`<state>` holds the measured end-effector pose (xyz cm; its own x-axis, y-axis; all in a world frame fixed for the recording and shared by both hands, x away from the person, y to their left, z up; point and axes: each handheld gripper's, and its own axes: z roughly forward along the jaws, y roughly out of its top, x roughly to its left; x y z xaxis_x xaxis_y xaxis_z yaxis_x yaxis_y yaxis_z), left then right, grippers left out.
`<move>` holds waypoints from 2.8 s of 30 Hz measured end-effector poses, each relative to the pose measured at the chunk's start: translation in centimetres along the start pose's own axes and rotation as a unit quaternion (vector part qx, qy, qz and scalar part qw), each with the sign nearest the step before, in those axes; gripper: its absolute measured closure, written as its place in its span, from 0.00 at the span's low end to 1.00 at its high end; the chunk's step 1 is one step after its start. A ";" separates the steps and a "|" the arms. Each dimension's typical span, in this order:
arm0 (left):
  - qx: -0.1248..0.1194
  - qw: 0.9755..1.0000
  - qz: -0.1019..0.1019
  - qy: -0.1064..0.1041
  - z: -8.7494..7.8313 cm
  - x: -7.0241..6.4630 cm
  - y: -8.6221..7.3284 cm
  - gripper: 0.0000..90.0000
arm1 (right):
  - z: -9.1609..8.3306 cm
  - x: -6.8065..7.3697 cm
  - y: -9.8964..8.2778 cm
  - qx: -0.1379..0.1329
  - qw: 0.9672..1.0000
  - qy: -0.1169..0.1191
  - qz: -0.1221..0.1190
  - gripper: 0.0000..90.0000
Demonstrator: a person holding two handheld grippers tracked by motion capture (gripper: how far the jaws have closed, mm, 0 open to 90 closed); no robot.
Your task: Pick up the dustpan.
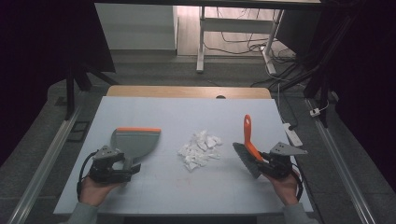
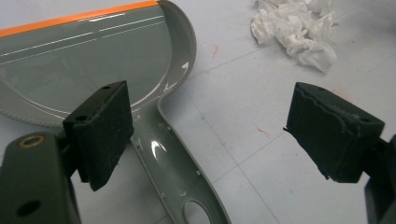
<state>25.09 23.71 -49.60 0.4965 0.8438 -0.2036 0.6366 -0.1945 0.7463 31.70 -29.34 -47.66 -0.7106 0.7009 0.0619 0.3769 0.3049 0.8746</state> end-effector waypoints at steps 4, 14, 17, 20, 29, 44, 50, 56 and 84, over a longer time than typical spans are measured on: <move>0.000 1.000 0.000 -0.001 0.0 0.0 0.0 0.17 | 0.0 0.1 0.1 -0.001 1.000 0.001 -0.001 0.78; 0.001 1.000 0.000 0.002 0.1 0.0 0.1 0.17 | 0.0 0.1 0.1 -0.003 1.000 0.001 -0.001 0.78; 0.002 1.000 0.001 0.001 0.1 0.0 0.1 0.17 | 0.0 0.1 0.1 -0.005 1.000 0.002 0.001 0.78; 0.002 1.000 0.001 0.003 0.1 -0.1 0.1 0.17 | 0.0 0.1 0.1 -0.004 1.000 0.002 0.000 0.78; 0.004 1.000 0.009 0.006 0.0 -0.3 0.3 0.16 | 0.0 0.2 0.1 -0.007 1.000 0.000 0.000 0.78; -0.019 0.999 0.020 0.019 -1.6 -1.0 2.7 0.12 | -0.4 -0.1 0.3 -0.019 1.000 0.004 0.007 0.78; 0.005 1.000 0.012 0.025 -1.8 -0.9 4.4 0.13 | -0.5 -0.3 0.3 -0.022 1.000 0.001 0.011 0.78; 0.037 0.998 -0.030 0.031 -1.6 0.0 4.8 0.12 | -0.4 -0.1 0.3 -0.019 1.000 0.000 0.008 0.78; 0.144 0.980 -0.129 0.039 2.4 1.7 1.7 0.12 | 0.4 0.2 0.1 0.001 1.000 0.014 0.006 0.78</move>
<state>28.44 23.63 -50.14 0.2575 0.9172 -0.3039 0.8807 -0.0934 0.4643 31.87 -28.92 -47.78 -0.7228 0.6857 0.0857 0.3862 0.2980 0.8730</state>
